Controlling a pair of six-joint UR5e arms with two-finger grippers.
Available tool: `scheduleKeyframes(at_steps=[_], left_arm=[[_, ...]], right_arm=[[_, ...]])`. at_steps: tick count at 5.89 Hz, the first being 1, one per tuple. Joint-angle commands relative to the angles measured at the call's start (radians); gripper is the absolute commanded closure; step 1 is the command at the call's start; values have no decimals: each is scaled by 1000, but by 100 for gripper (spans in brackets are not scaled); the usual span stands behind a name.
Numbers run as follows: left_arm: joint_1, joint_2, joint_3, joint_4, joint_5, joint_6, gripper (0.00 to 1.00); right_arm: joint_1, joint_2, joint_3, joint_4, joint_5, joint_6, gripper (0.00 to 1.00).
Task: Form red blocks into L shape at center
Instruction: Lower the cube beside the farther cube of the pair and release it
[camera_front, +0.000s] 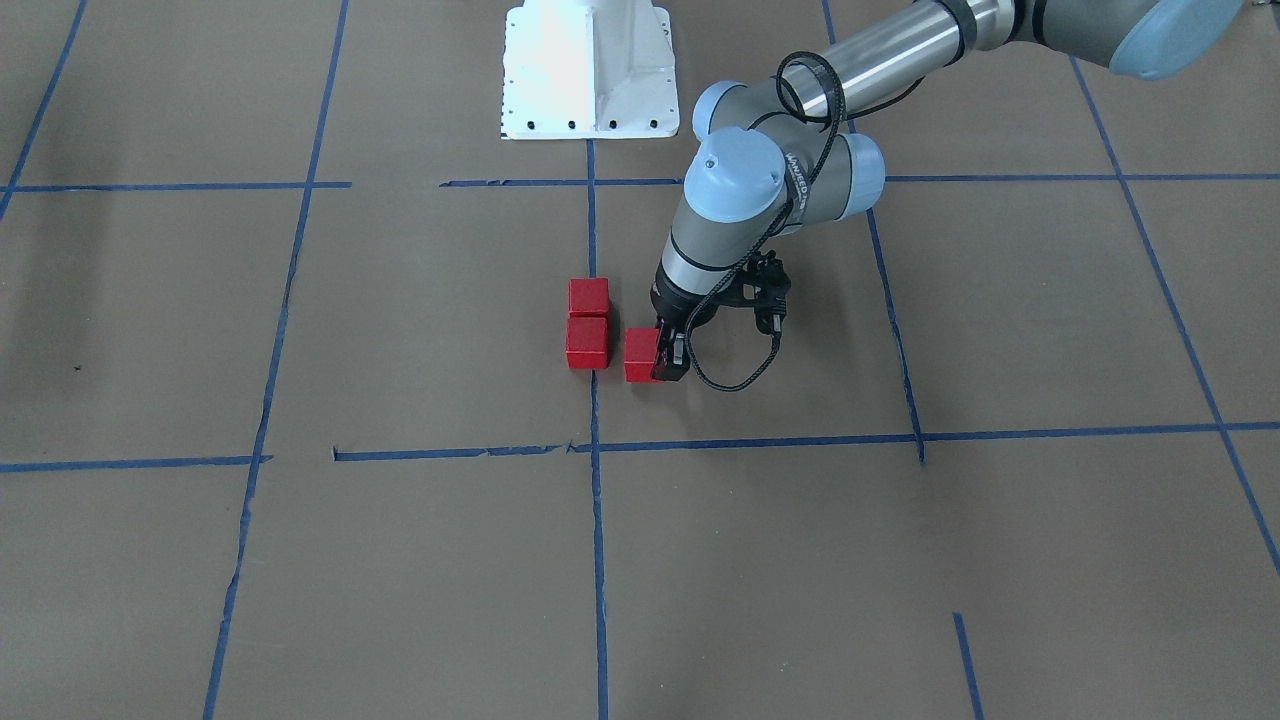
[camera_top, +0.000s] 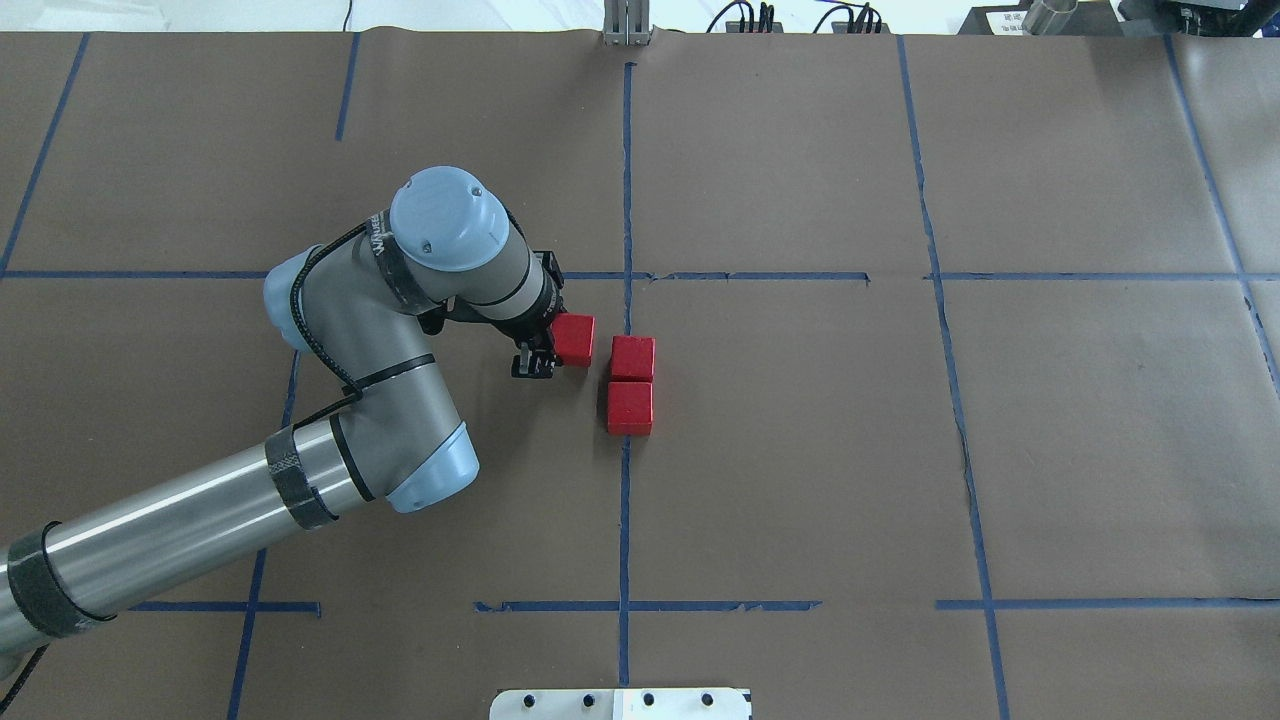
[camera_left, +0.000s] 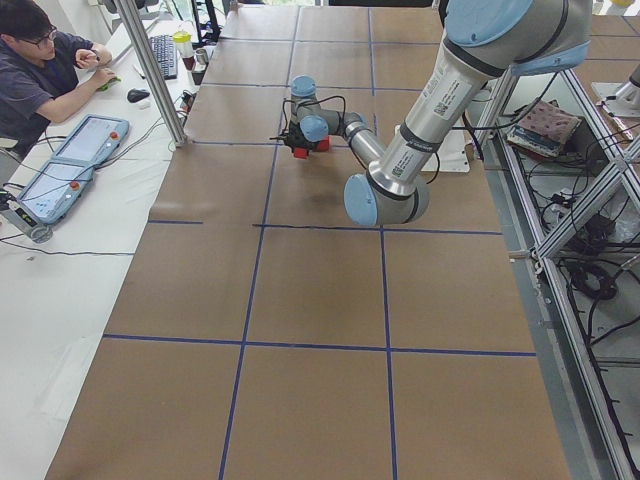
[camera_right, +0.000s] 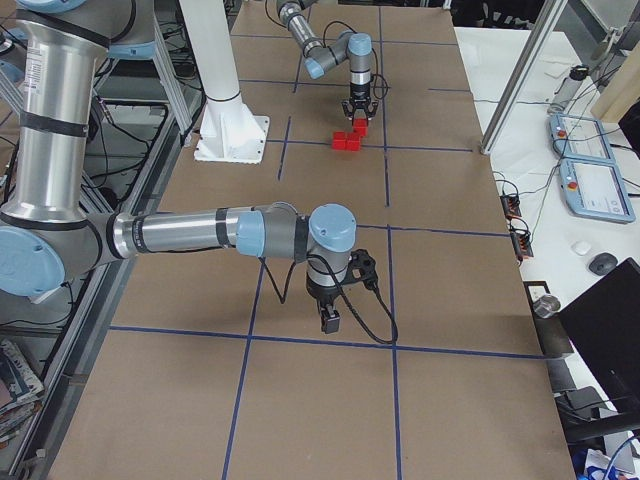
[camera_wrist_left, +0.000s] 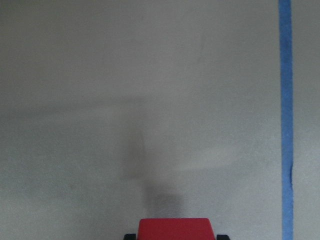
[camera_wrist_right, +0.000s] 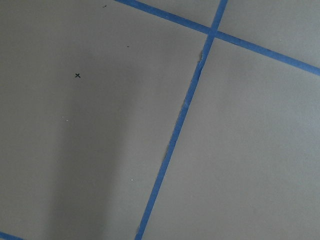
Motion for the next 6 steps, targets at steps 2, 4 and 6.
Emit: scheduleKeyframes(at_steps=[2, 4, 6], left_arm=[[6, 5, -2, -23, -4, -45, 72], [15, -1, 0, -23, -4, -71, 72], [24, -1, 0, -23, -4, -71, 72]], right_arm=[[0, 0, -1, 0, 0, 0, 0], [0, 0, -4, 0, 0, 0, 0], [0, -2, -4, 0, 0, 0, 0]])
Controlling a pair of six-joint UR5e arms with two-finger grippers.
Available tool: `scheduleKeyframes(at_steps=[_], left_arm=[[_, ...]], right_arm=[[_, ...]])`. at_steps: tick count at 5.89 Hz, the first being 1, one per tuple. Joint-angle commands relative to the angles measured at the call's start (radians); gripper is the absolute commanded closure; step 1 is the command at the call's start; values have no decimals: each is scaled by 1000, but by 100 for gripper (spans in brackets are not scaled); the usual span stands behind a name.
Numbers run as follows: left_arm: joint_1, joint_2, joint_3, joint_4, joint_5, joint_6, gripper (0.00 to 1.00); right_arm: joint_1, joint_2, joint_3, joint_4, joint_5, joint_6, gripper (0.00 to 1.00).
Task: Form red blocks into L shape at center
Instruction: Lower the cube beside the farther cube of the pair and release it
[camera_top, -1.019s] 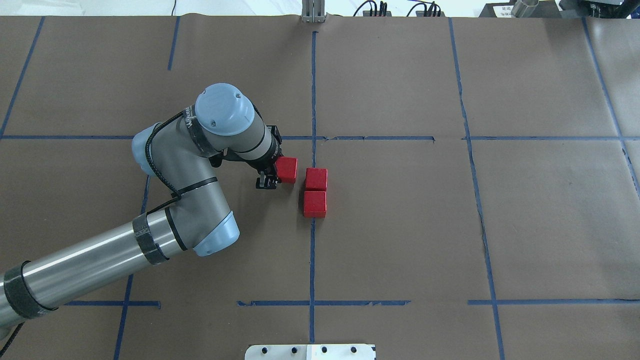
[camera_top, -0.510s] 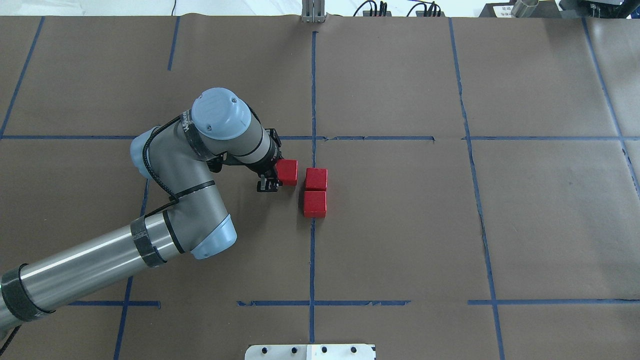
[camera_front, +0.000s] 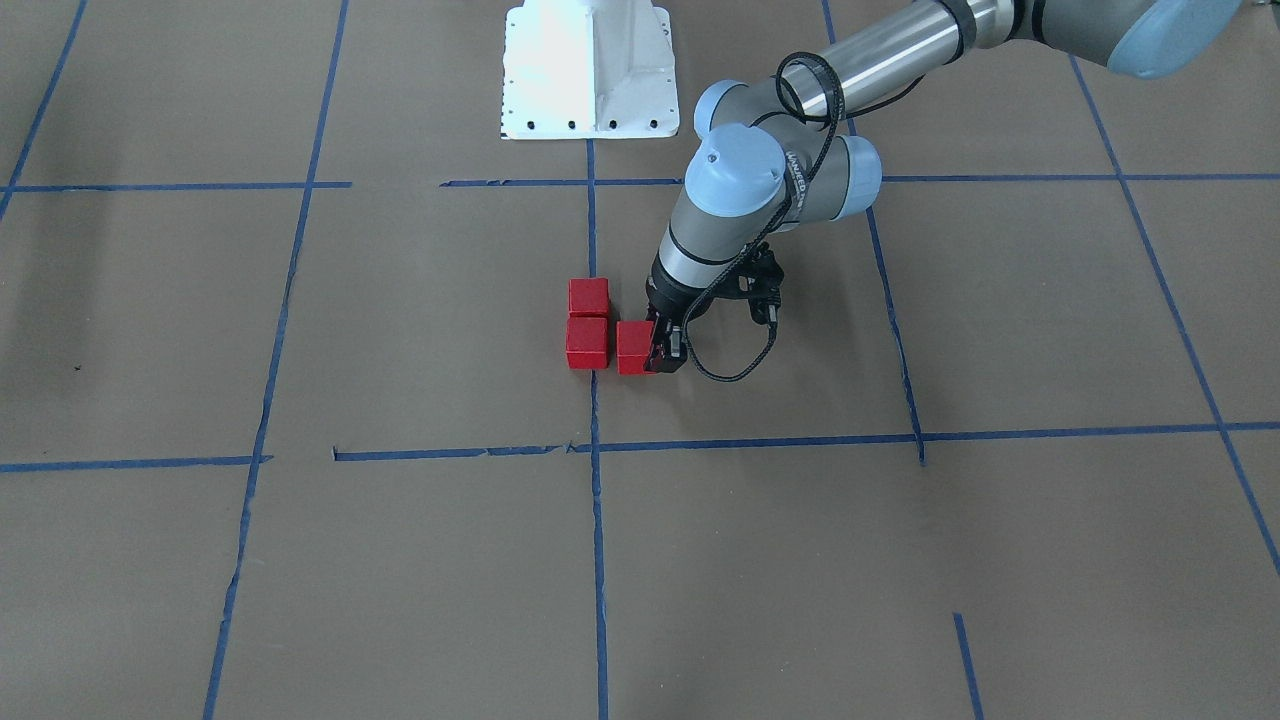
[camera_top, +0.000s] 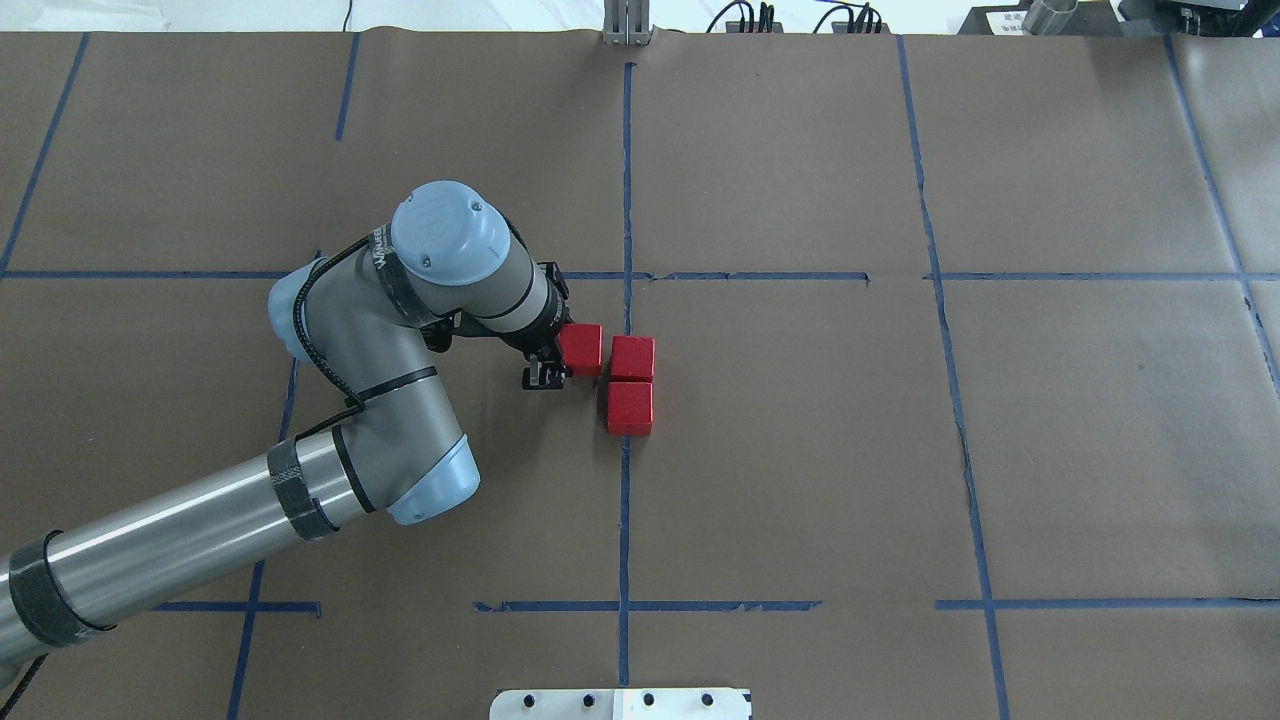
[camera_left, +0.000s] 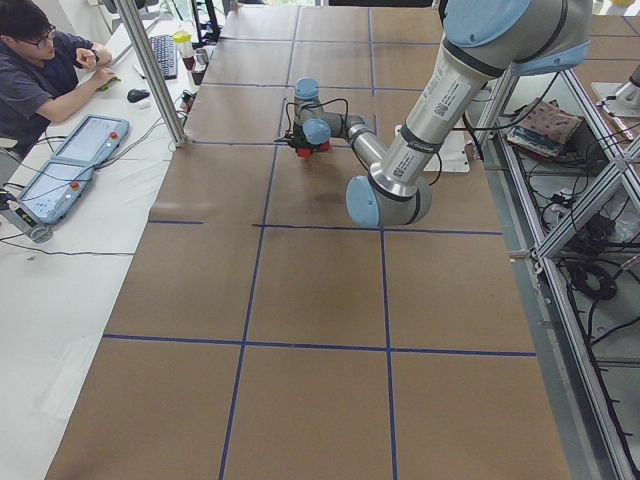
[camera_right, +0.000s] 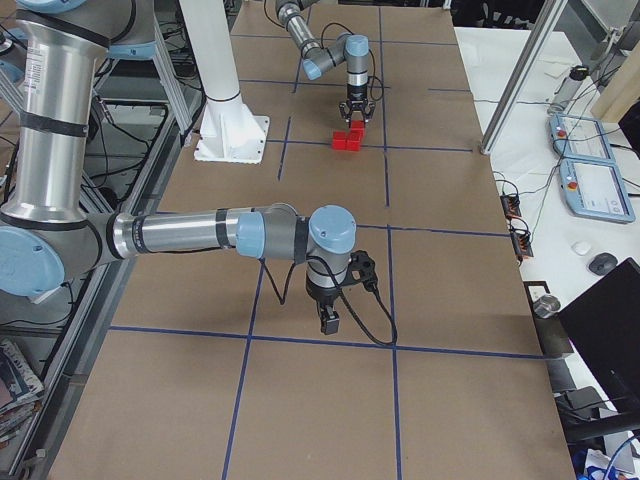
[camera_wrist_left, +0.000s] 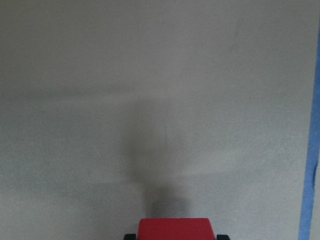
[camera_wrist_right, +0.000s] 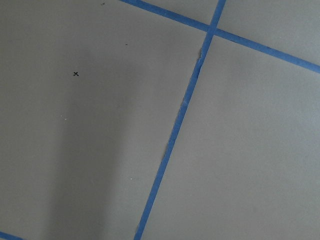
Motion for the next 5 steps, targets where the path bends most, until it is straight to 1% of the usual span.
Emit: scheduleKeyframes(at_steps=[1, 5], left_arm=[[16, 0, 1, 0, 0, -18, 71], [24, 1, 2, 0, 2, -23, 68]], right_arm=[[0, 0, 0, 0, 0, 0, 0], [0, 0, 0, 0, 0, 0, 0]])
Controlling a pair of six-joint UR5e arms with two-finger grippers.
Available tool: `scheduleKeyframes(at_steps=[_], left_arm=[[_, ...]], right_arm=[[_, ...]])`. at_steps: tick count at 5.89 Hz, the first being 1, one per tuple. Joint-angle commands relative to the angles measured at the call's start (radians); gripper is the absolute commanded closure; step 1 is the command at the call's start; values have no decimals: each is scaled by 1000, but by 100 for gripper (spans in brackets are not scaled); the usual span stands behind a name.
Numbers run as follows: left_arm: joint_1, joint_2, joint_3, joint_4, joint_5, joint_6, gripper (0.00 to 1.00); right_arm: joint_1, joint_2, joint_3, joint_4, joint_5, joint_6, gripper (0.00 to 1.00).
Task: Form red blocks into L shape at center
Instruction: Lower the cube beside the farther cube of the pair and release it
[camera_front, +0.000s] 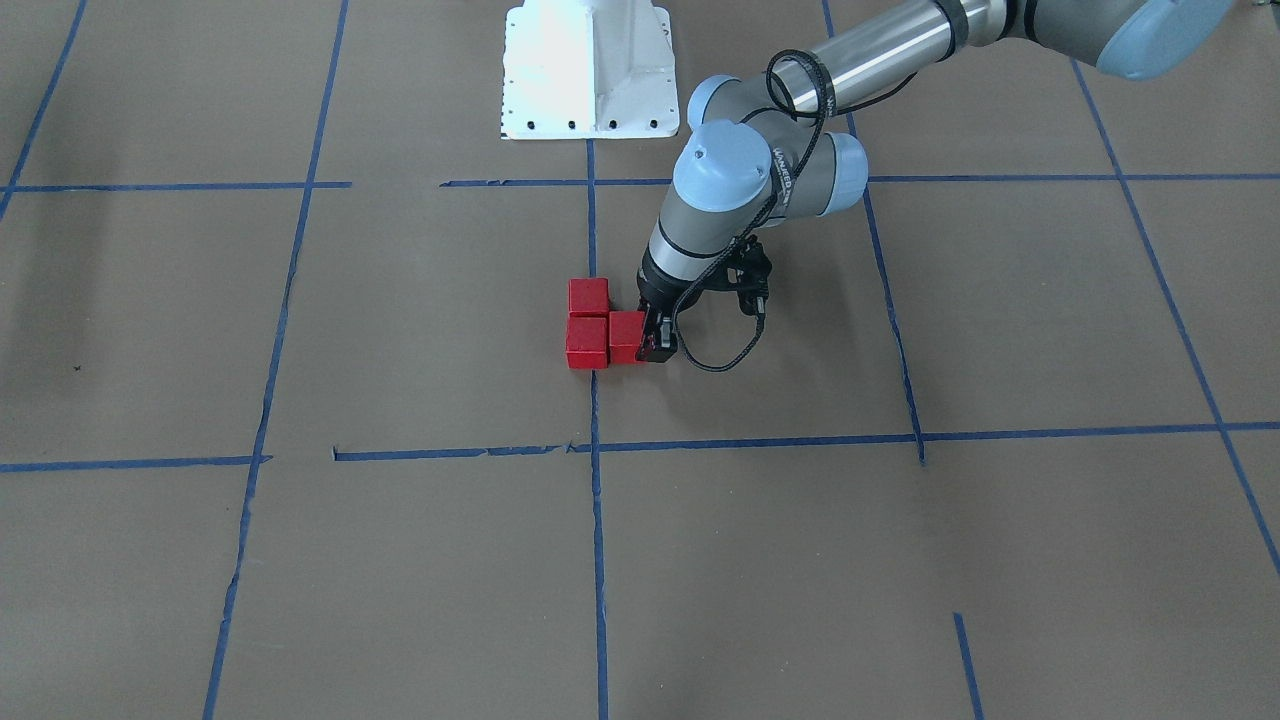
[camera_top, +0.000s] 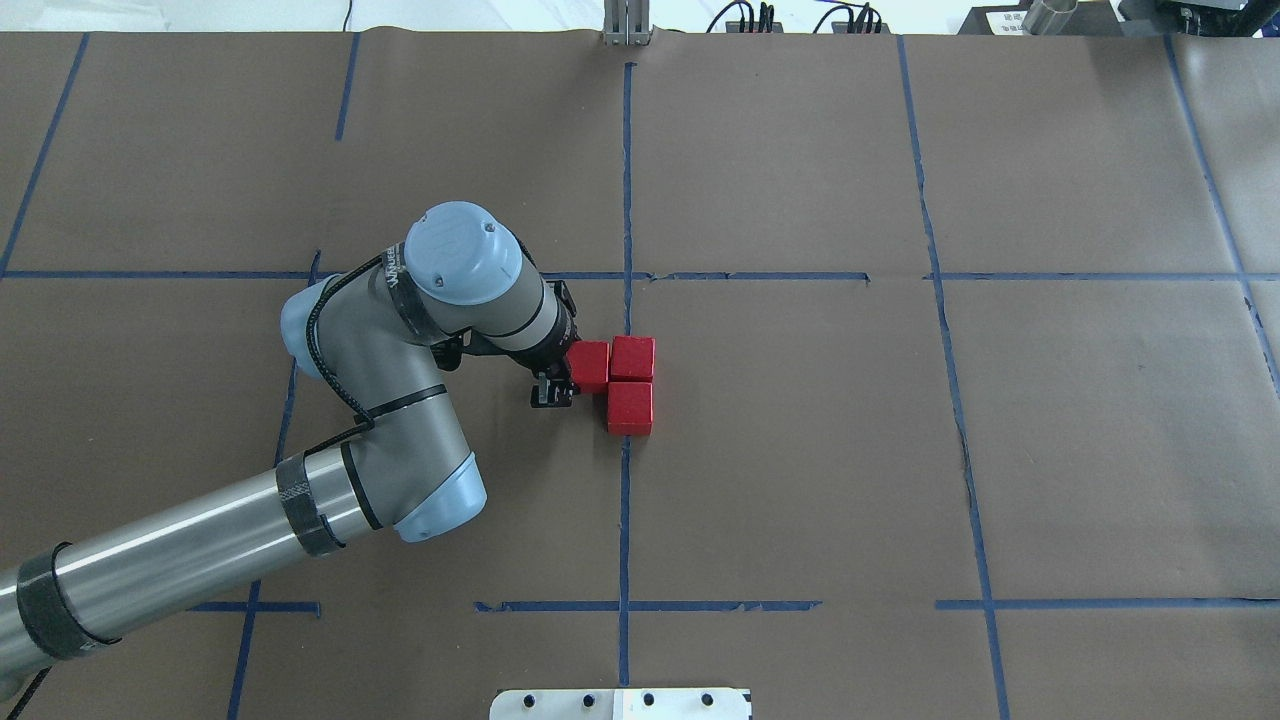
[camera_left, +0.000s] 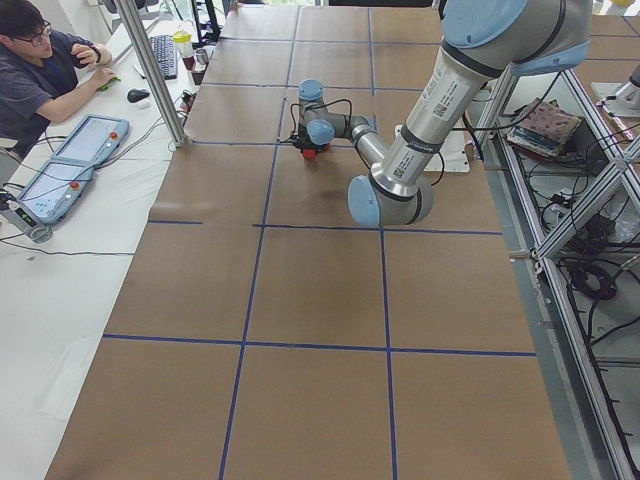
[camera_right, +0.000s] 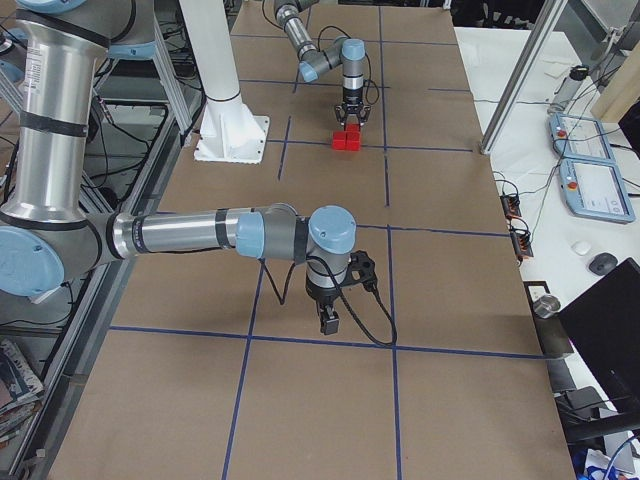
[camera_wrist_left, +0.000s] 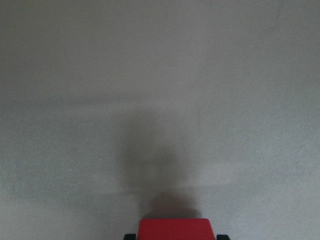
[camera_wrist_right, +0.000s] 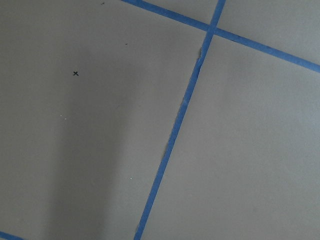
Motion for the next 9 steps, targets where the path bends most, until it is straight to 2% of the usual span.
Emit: scheduleKeyframes(at_steps=[1, 5, 7, 8, 9], left_arm=[[-1, 0, 0, 0, 1, -5, 68], [-13, -3, 2, 0, 1, -28, 67], [-12, -3, 2, -1, 1, -26, 58], [-12, -3, 2, -1, 3, -26, 36], [-13, -3, 2, -3, 3, -23, 0]], right_arm=[[0, 0, 0, 0, 0, 0, 0], [0, 0, 0, 0, 0, 0, 0], [0, 0, 0, 0, 0, 0, 0], [0, 0, 0, 0, 0, 0, 0], [0, 0, 0, 0, 0, 0, 0]])
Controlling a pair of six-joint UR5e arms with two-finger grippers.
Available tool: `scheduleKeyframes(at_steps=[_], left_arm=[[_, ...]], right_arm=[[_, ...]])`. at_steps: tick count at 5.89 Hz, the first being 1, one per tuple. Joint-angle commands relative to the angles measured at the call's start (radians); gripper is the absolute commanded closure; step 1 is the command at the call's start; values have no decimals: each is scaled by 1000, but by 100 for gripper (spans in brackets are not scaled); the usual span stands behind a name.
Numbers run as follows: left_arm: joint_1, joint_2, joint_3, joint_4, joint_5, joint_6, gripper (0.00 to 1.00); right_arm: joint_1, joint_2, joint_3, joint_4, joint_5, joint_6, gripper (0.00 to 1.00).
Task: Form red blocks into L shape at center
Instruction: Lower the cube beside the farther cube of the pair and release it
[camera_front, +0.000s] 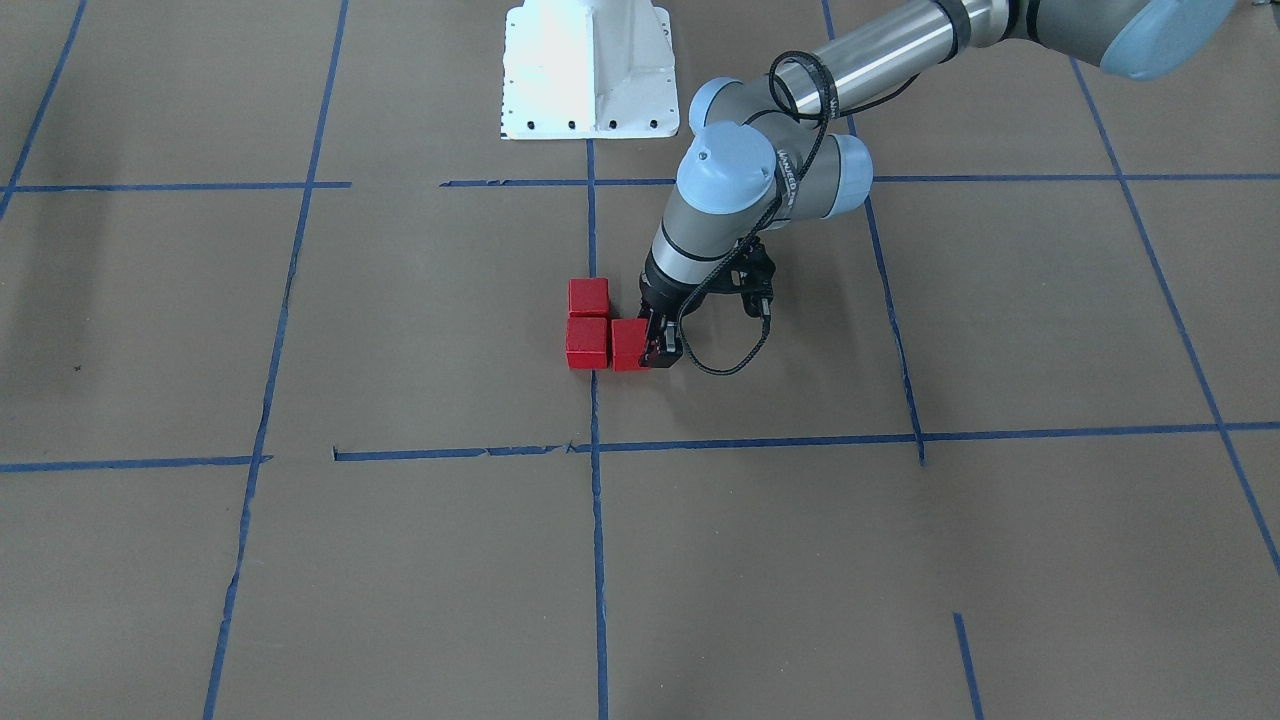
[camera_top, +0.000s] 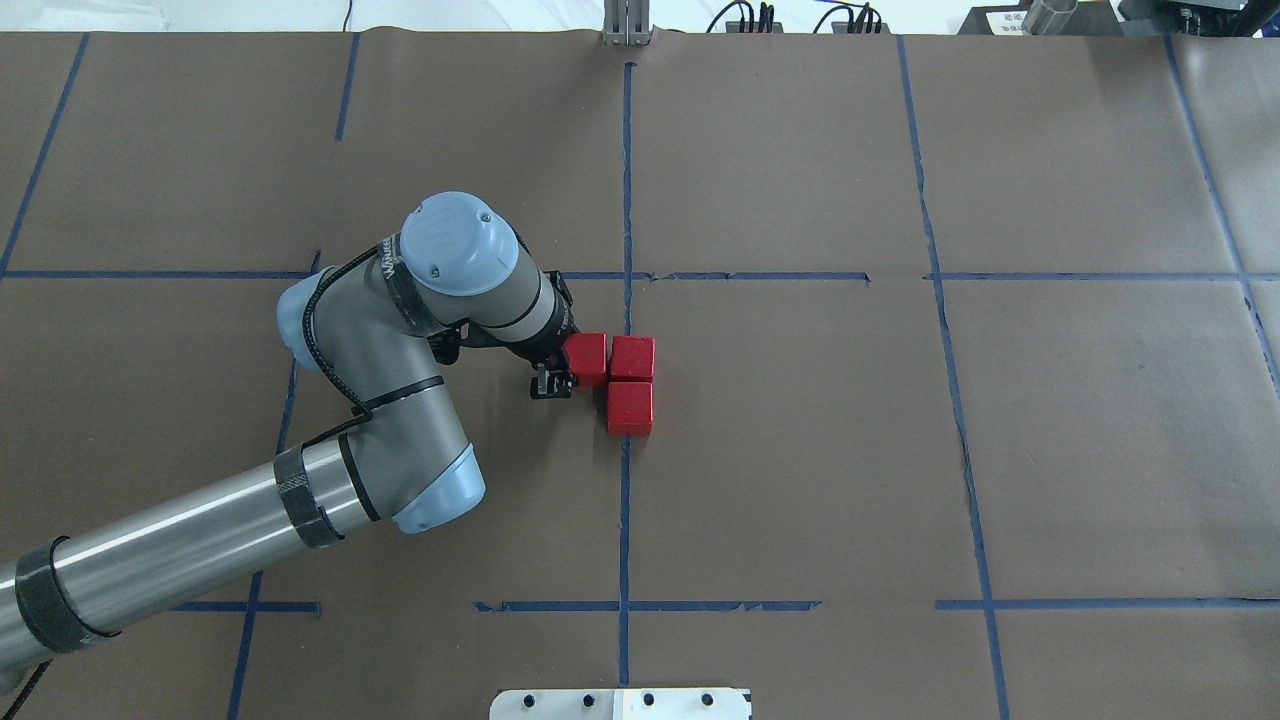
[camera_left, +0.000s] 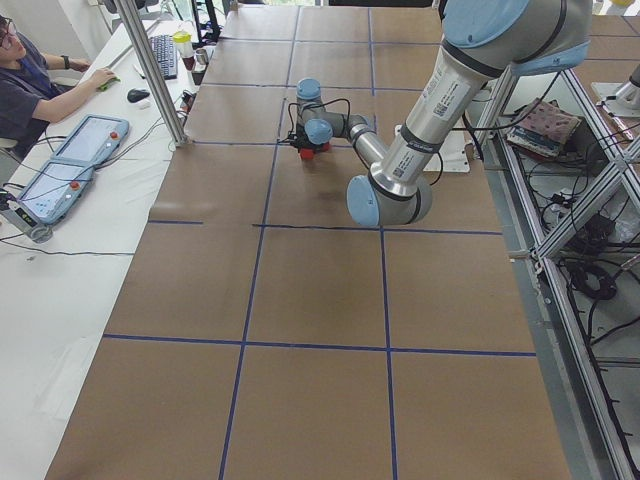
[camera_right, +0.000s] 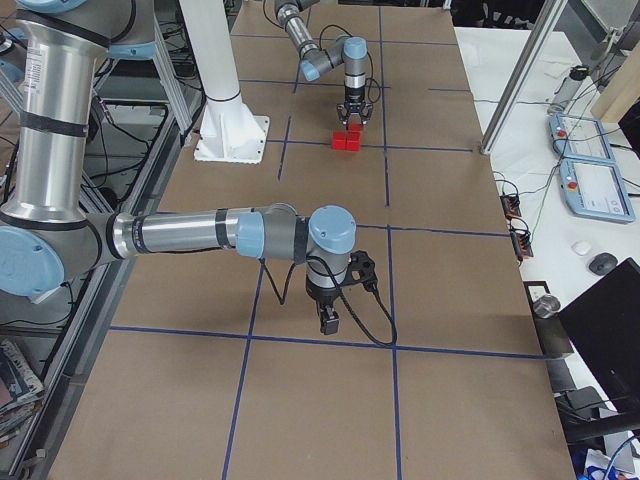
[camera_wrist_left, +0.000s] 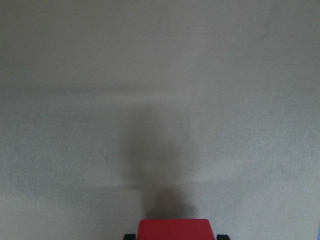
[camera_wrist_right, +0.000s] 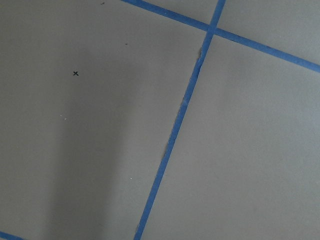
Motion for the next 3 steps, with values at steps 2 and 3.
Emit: scheduleKeyframes(at_steps=[2, 3], left_arm=[[-13, -11, -6, 0, -3, 1, 0], [-36, -9, -44, 11, -29, 10, 0]], right_arm=[[0, 0, -2, -2, 0, 0, 0], [0, 0, -2, -2, 0, 2, 0]])
